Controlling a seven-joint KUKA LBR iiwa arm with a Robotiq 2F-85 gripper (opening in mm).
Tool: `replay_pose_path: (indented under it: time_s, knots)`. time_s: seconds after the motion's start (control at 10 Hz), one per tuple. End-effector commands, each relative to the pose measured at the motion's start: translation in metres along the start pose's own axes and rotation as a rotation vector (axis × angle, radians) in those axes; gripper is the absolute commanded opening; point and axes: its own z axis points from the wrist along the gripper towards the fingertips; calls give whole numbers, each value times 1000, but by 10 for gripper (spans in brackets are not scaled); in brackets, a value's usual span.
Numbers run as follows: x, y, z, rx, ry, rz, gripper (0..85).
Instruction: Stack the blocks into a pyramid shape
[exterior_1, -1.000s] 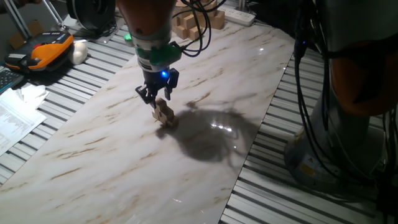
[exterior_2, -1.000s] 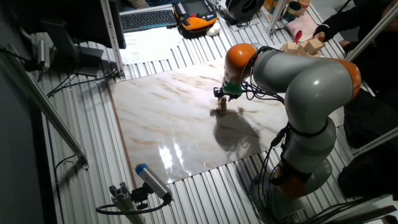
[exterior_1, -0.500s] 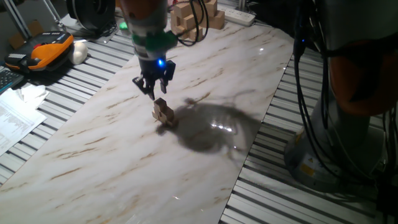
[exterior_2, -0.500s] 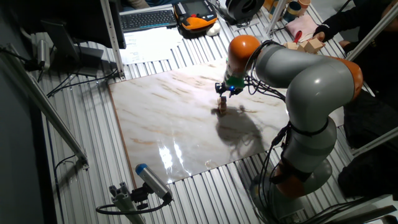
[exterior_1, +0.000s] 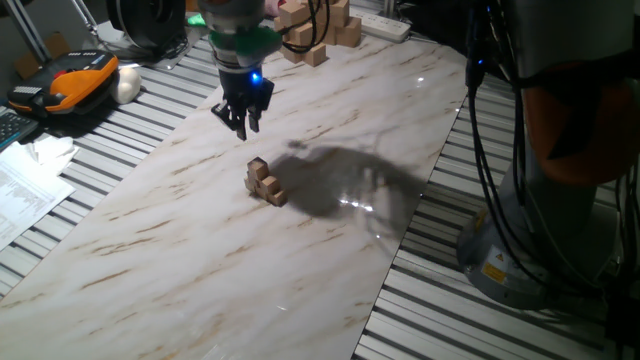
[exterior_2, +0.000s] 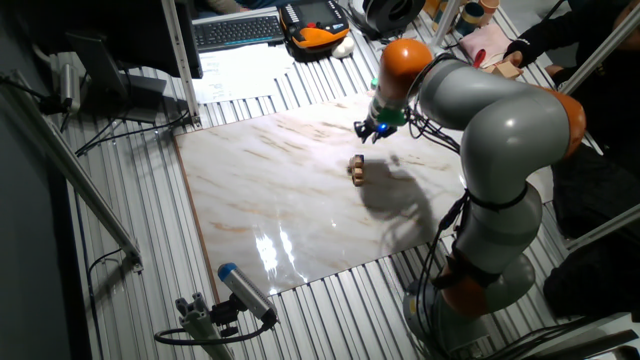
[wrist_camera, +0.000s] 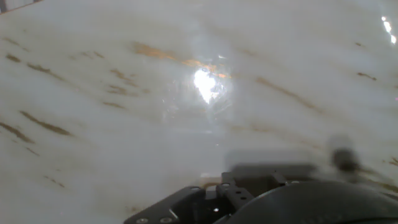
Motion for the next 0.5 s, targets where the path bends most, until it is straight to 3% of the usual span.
replay_pose_path:
  time_s: [0.0,0.2,0.3,0.4]
  knots:
    - [-3,0,2,-3,-1,-8,340]
    - [-5,0,4,-11,5,-21,340]
    - [-4,1,4,-6,0,-34,170]
    - [-5,2,3,3,-12,-42,170]
